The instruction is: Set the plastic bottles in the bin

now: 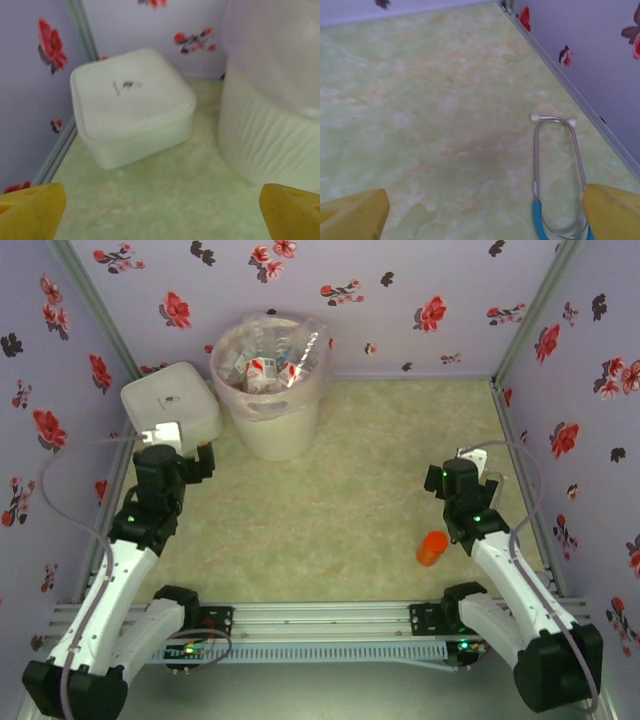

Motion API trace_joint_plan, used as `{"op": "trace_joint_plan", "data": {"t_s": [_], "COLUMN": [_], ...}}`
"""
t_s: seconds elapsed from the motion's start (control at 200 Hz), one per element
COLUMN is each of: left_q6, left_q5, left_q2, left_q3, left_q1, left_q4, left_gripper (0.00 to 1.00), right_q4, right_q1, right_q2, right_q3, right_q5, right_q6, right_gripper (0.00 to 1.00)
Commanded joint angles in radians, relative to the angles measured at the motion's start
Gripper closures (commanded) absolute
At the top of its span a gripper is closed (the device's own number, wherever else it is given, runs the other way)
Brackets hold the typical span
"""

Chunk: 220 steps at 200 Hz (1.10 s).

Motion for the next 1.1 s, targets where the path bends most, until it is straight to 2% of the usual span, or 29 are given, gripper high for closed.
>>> {"op": "trace_joint_plan", "data": {"t_s": [0.0,0.245,0.425,0.54,0.59,0.68,0.785,0.865,0.92,1.015,1.095], "left_q6": [0.023,0.025,0.094,0.155,0.157,0.186,0.236,0.256,0.231,0.191,0.169], "left_q5": [-0.084,-0.085,-0.054,-0.030,-0.006,0.036,0.044,0.051,0.079,0.117,0.160], "left_q2": [0.021,0.212,0.366,0.471,0.485,0.541,0.604,0.683,0.662,0.677,0.706], "left_q3": [-0.136,-0.306,-0.368,-0.414,-0.404,-0.413,-0.373,-0.387,-0.381,-0.412,-0.422], "left_q1": [0.011,0.048,0.059,0.067,0.072,0.091,0.097,0.109,0.125,0.167,0.195], "left_q4": [0.248,0.553,0.745,0.933,0.936,1.055,1.066,1.188,1.139,1.210,1.249], "left_gripper": [0.00,0.00,0.00,0.00,0.00,0.00,0.00,0.00,0.00,0.00,0.00], "right_q4": [0.147,0.373,0.512,0.581,0.637,0.759,0.867,0.953,1.005,1.079,1.234], "right_q1": [-0.032,-0.090,-0.118,-0.120,-0.121,-0.127,-0.129,-0.133,-0.134,-0.138,-0.141], "right_q2": [0.034,0.076,0.134,0.193,0.213,0.245,0.303,0.355,0.400,0.478,0.618], "right_q3": [-0.047,-0.176,-0.234,-0.241,-0.246,-0.270,-0.276,-0.273,-0.266,-0.250,-0.257], "right_q5": [0.037,0.027,-0.008,-0.020,-0.034,-0.049,-0.061,-0.073,-0.085,-0.108,-0.113], "right_q6": [-0.054,-0.105,-0.102,-0.115,-0.127,-0.130,-0.138,-0.151,-0.164,-0.177,-0.179], "right_gripper": [0.00,0.00,0.00,0.01,0.00,0.00,0.00,0.00,0.00,0.00,0.00]}}
